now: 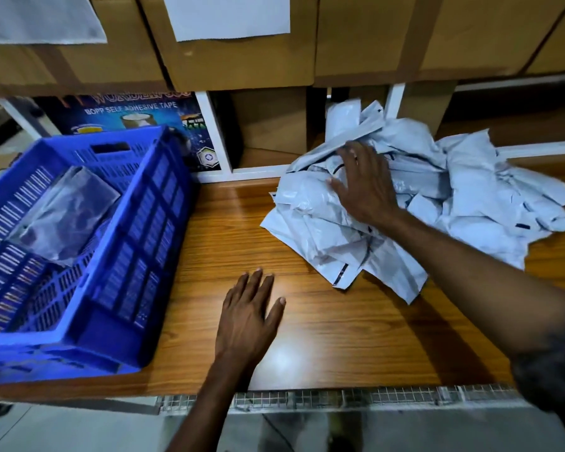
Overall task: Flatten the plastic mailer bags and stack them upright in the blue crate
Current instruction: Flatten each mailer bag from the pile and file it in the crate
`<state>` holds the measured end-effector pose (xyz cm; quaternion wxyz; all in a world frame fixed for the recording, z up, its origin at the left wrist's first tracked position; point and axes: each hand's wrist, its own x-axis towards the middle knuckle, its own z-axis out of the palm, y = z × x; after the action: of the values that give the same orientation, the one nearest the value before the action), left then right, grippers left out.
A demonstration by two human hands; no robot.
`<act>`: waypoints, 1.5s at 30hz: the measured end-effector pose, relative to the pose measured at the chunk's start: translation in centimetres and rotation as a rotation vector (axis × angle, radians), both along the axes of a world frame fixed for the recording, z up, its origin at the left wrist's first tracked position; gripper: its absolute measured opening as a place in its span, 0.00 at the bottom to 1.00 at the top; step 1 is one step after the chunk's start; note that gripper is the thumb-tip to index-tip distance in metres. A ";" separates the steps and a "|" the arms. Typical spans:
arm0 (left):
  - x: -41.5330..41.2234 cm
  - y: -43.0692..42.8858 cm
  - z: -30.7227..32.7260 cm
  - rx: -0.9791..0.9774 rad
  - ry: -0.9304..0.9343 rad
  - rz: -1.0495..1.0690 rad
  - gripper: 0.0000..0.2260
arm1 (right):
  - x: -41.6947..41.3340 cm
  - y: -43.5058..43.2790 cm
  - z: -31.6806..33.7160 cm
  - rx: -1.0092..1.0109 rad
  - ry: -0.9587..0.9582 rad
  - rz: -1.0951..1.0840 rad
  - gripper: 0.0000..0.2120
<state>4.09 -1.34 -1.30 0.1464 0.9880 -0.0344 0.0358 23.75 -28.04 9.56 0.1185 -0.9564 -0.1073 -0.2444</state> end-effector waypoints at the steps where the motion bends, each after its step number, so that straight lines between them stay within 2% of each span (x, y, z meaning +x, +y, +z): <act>1: 0.1 0.0 -0.1 -0.004 0.000 0.002 0.29 | 1.3 -0.1 0.9 -0.040 -0.038 0.019 0.27; 4: 0.2 0.1 -0.2 -0.012 -0.006 0.010 0.29 | 5.4 0.0 2.9 -0.164 -0.008 0.085 0.28; 10: 0.1 0.1 -0.1 -0.045 -0.001 0.024 0.28 | 11.6 0.6 1.9 -0.343 0.285 -0.013 0.37; 13: 0.3 0.1 0.0 -0.048 -0.005 0.032 0.28 | 12.2 0.9 1.1 -0.347 0.354 -0.070 0.33; 17: 0.3 0.0 0.3 -0.054 -0.011 0.037 0.28 | 11.7 1.6 0.8 -0.343 0.252 -0.059 0.21; 21: 0.3 -0.1 0.4 -0.048 -0.004 0.030 0.28 | 10.1 2.1 2.2 -0.209 -0.027 -0.041 0.19; 25: 0.2 0.0 0.5 -0.045 0.010 0.034 0.28 | 5.6 4.3 3.0 -0.028 -0.200 0.007 0.16; 29: 0.1 0.1 0.5 -0.064 -0.004 -0.004 0.28 | -1.5 7.8 1.9 0.170 -0.086 0.153 0.15; 32: -0.3 1.9 0.5 -0.167 0.008 -0.078 0.27 | -8.5 10.5 1.8 0.297 -0.007 0.183 0.16; 35: -2.0 5.8 0.3 -0.146 -0.113 -0.091 0.21 | -17.1 12.4 -0.3 0.274 0.029 0.228 0.15; 36: -2.9 7.1 0.1 -0.235 -0.170 -0.057 0.17 | -19.8 12.8 -1.8 0.235 0.057 0.230 0.15; 37: -3.4 8.3 -0.4 -0.417 -0.203 0.001 0.14 | -21.8 13.2 -3.6 0.180 0.102 0.225 0.16; 39: -4.1 9.8 -0.6 -0.894 -0.156 0.150 0.14 | -24.7 13.7 -7.0 0.028 0.231 0.230 0.18; 40: -4.1 10.1 -0.5 -1.051 -0.117 0.212 0.14 | -25.4 13.8 -8.4 -0.049 0.297 0.249 0.19; 41: -4.0 10.4 -0.7 -1.120 -0.083 0.241 0.15 | -25.8 13.8 -9.2 -0.094 0.333 0.254 0.21; 43: -4.0 10.4 -0.1 -1.015 -0.049 0.231 0.21 | -26.0 13.6 -9.2 -0.067 0.323 0.204 0.22; 45: -4.5 9.7 0.7 -0.767 -0.125 0.099 0.23 | -25.8 13.6 -7.7 0.052 0.283 0.132 0.24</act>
<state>-0.38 8.36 -0.63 0.5006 0.8580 0.0204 0.1131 -2.08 -14.47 1.84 0.1730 -0.9688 -0.1458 -0.1015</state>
